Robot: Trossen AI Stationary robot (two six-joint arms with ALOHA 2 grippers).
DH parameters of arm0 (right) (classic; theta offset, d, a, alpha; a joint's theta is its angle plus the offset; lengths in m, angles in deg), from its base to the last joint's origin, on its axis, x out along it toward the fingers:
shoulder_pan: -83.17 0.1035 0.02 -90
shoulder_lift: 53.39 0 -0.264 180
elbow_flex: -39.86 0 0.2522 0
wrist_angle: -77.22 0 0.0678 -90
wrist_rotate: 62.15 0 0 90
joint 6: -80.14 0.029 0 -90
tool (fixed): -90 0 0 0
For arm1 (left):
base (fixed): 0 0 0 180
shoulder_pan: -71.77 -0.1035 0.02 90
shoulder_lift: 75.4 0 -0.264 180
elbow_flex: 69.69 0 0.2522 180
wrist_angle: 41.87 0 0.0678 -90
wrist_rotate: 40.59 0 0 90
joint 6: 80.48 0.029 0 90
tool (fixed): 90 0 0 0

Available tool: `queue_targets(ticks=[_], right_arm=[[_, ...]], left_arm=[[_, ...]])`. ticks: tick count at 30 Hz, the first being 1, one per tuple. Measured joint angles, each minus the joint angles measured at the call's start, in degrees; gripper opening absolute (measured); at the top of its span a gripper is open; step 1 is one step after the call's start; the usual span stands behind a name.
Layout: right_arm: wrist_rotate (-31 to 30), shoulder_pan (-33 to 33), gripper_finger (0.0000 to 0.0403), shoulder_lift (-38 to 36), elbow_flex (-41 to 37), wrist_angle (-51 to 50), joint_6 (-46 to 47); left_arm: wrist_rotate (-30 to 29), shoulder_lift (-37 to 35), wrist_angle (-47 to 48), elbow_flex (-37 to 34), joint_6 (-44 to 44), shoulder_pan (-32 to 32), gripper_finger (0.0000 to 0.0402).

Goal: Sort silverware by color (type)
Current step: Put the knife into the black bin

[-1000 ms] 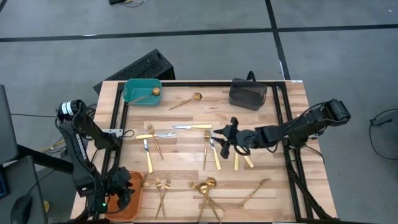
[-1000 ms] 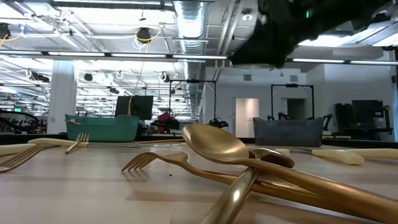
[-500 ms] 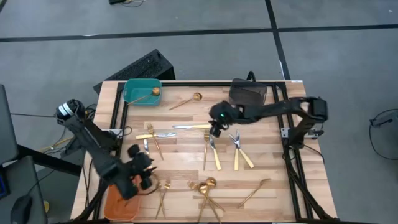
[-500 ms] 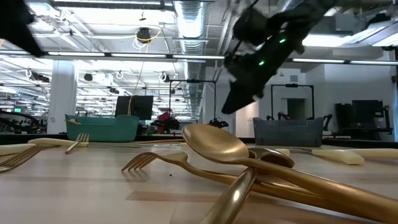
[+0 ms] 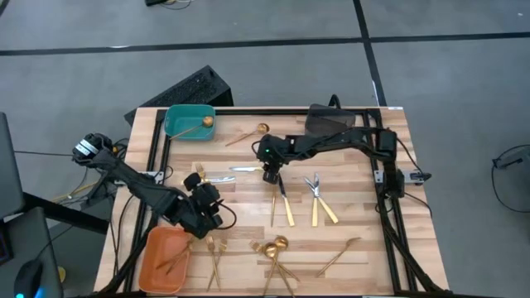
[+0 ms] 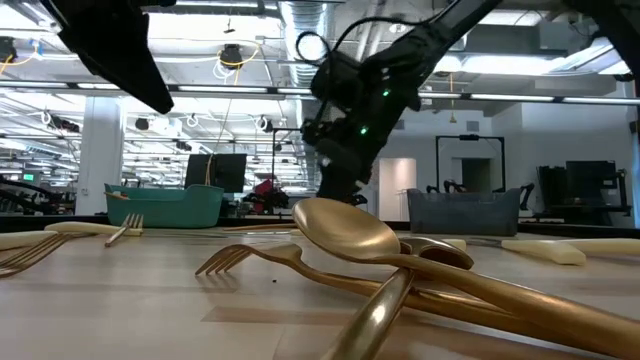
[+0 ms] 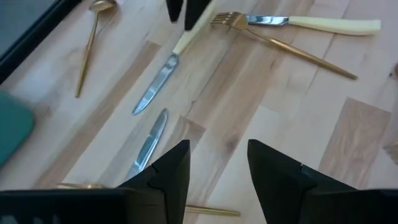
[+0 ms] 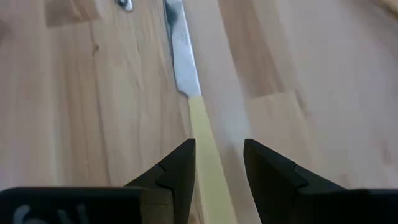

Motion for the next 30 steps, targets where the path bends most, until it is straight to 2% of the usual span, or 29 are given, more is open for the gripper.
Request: queue_targets(ticks=[10, 17, 22, 27, 30], right_arm=[[0.0, 0.0, 0.0158, 2.0, 0.3, -4.7, -1.2], [-0.1, -0.3, 0.0089, 2.0, 0.4, -6.2, -1.4], [-0.4, -0.5, 0.0088, 1.6, -0.4, -7.0, 0.8], [-0.8, 0.8, 0.0088, -2.7, -4.6, -9.7, 3.1], [-0.6, 1.8, 0.0088, -7.7, -10.0, -6.6, 3.2]], left_arm=[[-4.0, 0.0, -1.5, 0.0, 0.7, -0.1, 0.0149], [-7.2, 0.0, -2.3, 0.0, 0.4, -0.1, 0.0149], [-9.8, 0.0, -2.3, 0.0, -0.8, 0.0, 0.0148], [-9.8, 0.0, -2.2, 0.0, -0.8, 0.9, 0.0148], [-9.8, 0.0, -2.2, 0.0, -1.2, 1.8, 0.0148]])
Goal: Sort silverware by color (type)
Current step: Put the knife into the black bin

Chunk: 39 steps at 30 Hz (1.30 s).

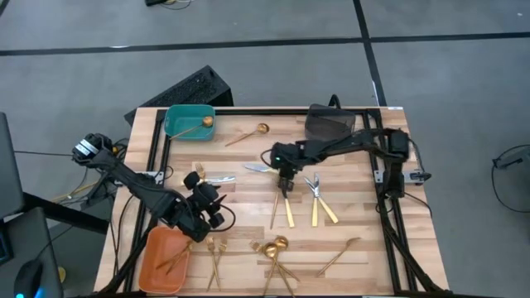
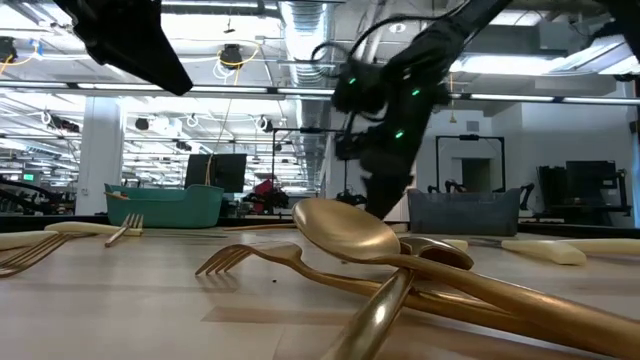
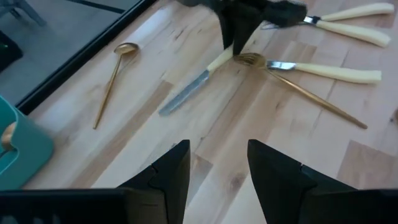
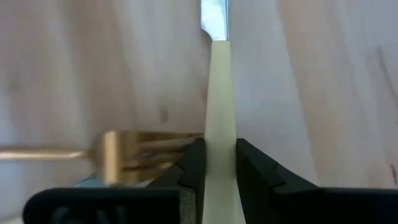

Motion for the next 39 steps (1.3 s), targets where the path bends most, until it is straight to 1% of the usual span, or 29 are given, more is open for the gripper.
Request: queue_targets(ticks=[4, 7, 9, 11, 13, 15, 17, 21, 24, 26, 27, 30, 32, 35, 39], right_arm=[[-1.0, 0.1, 0.0088, -9.7, -9.4, 7.5, 0.2], [-6.1, -0.6, 0.0088, -17.5, -16.3, 10.3, 0.2], [-13.0, -1.2, 0.0088, -22.6, -19.8, 10.7, 0.1], [-22.1, -1.8, 0.0088, -27.1, -22.7, 10.3, -0.8], [-29.9, -2.9, 0.0088, -30.9, -25.4, 10.1, -3.6], [-35.0, -4.5, 0.0088, -33.8, -27.5, 11.4, -6.5], [-37.2, -6.8, 0.0088, -36.3, -29.1, 11.7, -7.9], [-37.3, -13.3, 0.0088, -39.1, -32.4, 14.5, -11.7], [-36.4, -18.7, 0.0088, -39.5, -34.7, 21.0, -16.8], [-32.6, -22.3, 0.0092, -39.1, -35.4, 23.7, -19.1], [-30.5, -23.9, 0.0098, -39.0, -35.6, 23.5, -19.4], [-25.5, -27.9, 0.0130, -38.0, -35.6, 23.3, -18.3], [-23.5, -29.8, 0.0152, -38.0, -35.6, 22.2, -17.1], [-23.3, -31.3, 0.0174, -38.0, -35.6, 20.7, -14.9], [-23.4, -31.9, 0.0181, -38.2, -35.6, 20.0, -11.8]], left_arm=[[-0.6, 0.0, 0.0, 0.0, -1.7, 1.1, 0.0148], [-2.1, 0.1, -0.1, 0.0, -3.4, 1.5, 0.0148], [-3.5, 0.5, -0.2, 0.0, -4.1, 1.5, 0.0148], [-5.0, 0.5, -0.5, 0.0, -4.4, 1.4, 0.0148], [-5.8, 0.5, -1.1, 0.0, -4.2, 0.6, 0.0148], [-5.9, 0.5, -1.1, 0.0, -3.7, -0.1, 0.0148], [-6.1, 0.5, -1.1, 0.0, -2.9, -1.0, 0.0148], [-5.3, 0.5, -1.1, 0.0, -2.5, -2.2, 0.0148], [-5.8, 0.5, -1.0, 0.0, -1.2, -2.5, 0.0148], [-7.1, 0.5, -0.9, 0.0, 0.5, -2.8, 0.0148], [-7.7, 0.5, -0.8, 0.0, 1.1, -3.0, 0.0148], [-7.9, 0.5, -0.2, 0.0, 2.6, -3.7, 0.0148], [-8.4, 0.5, -0.2, 0.0, 2.6, -4.4, 0.0148], [-9.8, 0.5, -0.1, 0.0, 3.3, -5.4, 0.0148], [-9.4, 0.5, 0.0, 0.0, 5.8, -7.0, 0.0148]])
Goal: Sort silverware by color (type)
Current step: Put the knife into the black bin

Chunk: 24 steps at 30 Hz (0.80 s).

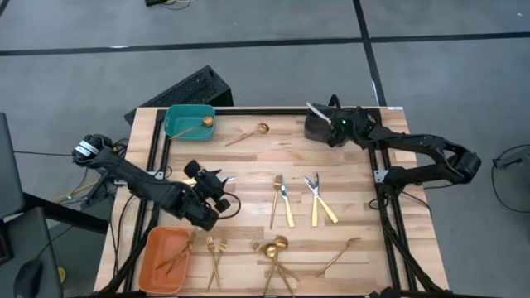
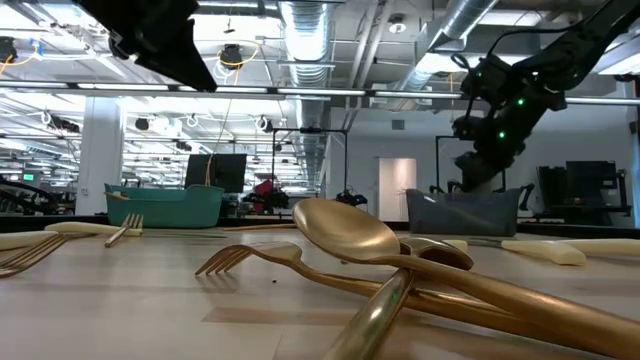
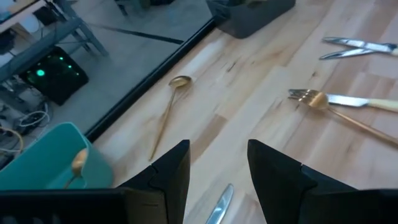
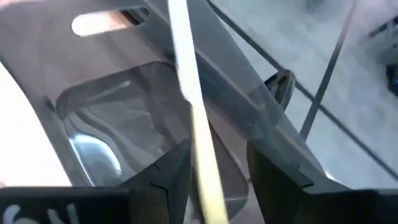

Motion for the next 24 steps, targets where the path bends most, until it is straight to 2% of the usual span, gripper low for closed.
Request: queue_targets(ticks=[4, 6, 12, 18, 24], right_arm=[[0.3, 2.2, 0.0175, 0.0, 0.0, -0.3, 5.6], [2.8, 4.3, 0.0170, -0.4, 0.0, -0.4, 8.3], [7.2, 13.8, 0.0161, -1.1, 0.1, -5.8, 19.8], [7.1, 24.6, 0.0154, -1.1, 0.1, -15.9, 31.0], [7.1, 37.4, 0.0139, -1.1, 0.1, -19.3, 42.0]], left_arm=[[2.3, 0.0, 0.1, 0.0, 0.7, -1.5, 0.0148], [4.1, 0.0, 0.1, 0.0, 1.7, -2.3, 0.0148], [5.4, 0.0, -1.4, -2.3, 1.8, -3.3, 0.0148], [5.3, 0.0, -14.5, -9.2, 3.8, -3.2, 0.0148], [5.4, 0.0, -30.8, -16.2, 10.5, -3.2, 0.0148]])
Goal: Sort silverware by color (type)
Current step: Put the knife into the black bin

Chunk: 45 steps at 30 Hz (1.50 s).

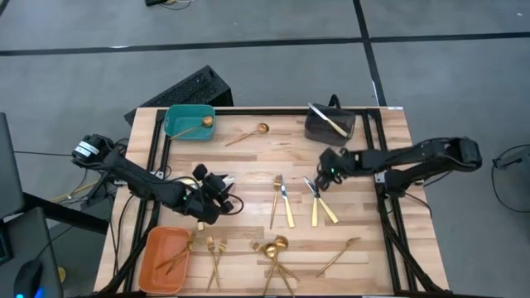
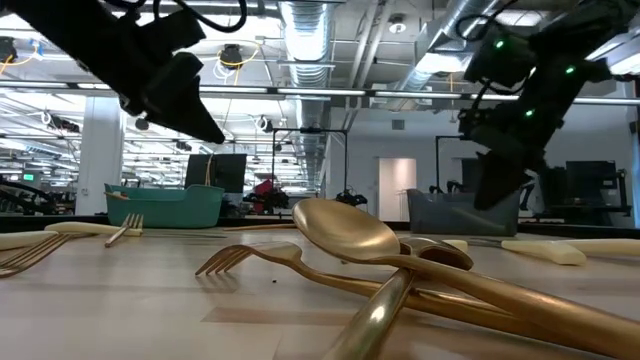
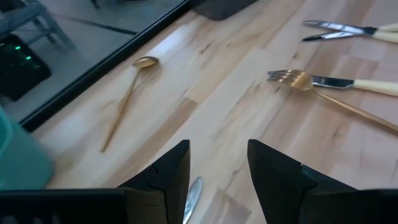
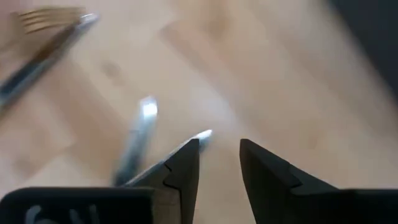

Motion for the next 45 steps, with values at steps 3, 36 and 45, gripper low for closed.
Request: queue_targets(ticks=[3, 36, 45], right_arm=[[0.0, 7.1, 0.0132, 0.0, 0.0, -0.2, 7.7], [-14.0, 36.6, 0.0075, 16.4, 0.4, -1.5, 41.6], [-19.3, 38.4, 0.0074, 6.9, 0.8, -2.0, 34.3]], left_arm=[[1.1, 0.0, -5.0, -2.4, 2.0, -0.1, 0.0148], [5.5, 0.0, -16.8, -8.4, 6.5, -3.2, 0.0148], [7.1, 0.0, -17.0, -8.4, 5.8, -3.2, 0.0148]])
